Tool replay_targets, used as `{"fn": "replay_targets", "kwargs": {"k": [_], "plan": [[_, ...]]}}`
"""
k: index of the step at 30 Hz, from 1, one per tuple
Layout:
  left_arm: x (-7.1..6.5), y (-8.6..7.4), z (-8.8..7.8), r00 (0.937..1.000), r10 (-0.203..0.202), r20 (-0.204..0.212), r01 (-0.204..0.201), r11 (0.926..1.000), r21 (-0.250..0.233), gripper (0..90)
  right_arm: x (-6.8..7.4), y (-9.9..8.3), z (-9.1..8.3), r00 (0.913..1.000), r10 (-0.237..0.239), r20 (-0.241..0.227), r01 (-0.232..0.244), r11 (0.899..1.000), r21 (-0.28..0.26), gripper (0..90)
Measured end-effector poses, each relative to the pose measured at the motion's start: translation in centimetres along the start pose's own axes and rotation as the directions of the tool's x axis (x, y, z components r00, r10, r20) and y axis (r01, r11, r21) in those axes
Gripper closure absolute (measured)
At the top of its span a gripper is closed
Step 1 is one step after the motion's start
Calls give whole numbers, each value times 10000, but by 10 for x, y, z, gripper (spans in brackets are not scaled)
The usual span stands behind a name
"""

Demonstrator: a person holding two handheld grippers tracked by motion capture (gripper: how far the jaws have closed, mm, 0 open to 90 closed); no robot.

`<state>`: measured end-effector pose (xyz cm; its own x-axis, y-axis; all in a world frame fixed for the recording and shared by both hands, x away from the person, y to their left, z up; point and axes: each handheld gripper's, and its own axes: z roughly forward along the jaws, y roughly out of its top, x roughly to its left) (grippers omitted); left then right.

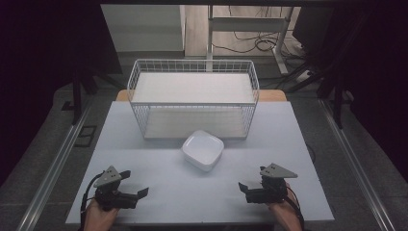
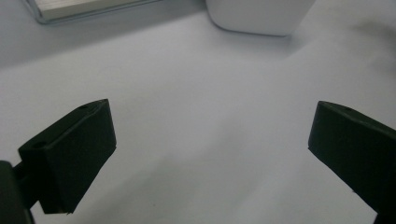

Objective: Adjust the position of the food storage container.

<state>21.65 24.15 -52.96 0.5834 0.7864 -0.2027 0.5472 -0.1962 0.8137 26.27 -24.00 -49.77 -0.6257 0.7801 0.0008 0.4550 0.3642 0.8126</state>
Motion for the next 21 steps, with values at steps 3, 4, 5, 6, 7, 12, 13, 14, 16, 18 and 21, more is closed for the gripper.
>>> {"fn": "replay_targets", "kwargs": {"k": [3, 4, 5, 6, 7, 12, 13, 14, 16, 18, 21], "plan": [[1, 0, -1, 9999, -15, 148, 17, 9999, -140, 10, -1, -1, 1, 9999, 22, 150, -24, 9999, 136, 0], [1, 0, -2, 9994, -2, 345, 12, 9996, -279, 15, -3, -2, 2, 9993, -66, 365, 52, 9993, 362, 0], [1, 1, -1, 9991, -15, 424, 26, 9996, -265, 17, -4, -3, 3, 9985, -99, 532, 72, 9987, 509, 0], [1, 1, -1, 9986, -65, 521, 75, 9998, -201, 22, -5, -4, 3, 9984, -25, 573, -7, 9984, 558, 0], [1, 1, -1, 9986, -65, 521, 75, 9998, -201, 25, -5, -4, 3, 9984, -25, 573, -7, 9984, 558, 0], [0, 1, 3, 9982, -249, 549, 234, 9993, 294, 29, -2, -4, 6, 9997, 138, 217, -152, 9978, 643, 0], [0, 1, 3, 9982, -249, 549, 234, 9993, 294, 28, -2, -4, 6, 9997, 138, 217, -152, 9978, 643, 0], [-1, 1, 3, 9981, -304, 537, 287, 9991, 328, 28, -1, -3, 7, 9998, 123, 162, -133, 9977, 666, 0], [0, 1, 4, 9979, -380, 519, 359, 9986, 400, 23, 2, -3, 8, 9999, 127, 52, -131, 9962, 863, 0], [-1, 1, 5, 9974, -518, 505, 495, 9977, 473, 18, 2, -3, 10, 9998, 176, 68, -183, 9946, 1019, 0], [0, 3, 5, 9952, -776, 593, 747, 9960, 494, 19, 2, -3, 10, 9994, 315, 136, -327, 9944, 1003, 0]]}}
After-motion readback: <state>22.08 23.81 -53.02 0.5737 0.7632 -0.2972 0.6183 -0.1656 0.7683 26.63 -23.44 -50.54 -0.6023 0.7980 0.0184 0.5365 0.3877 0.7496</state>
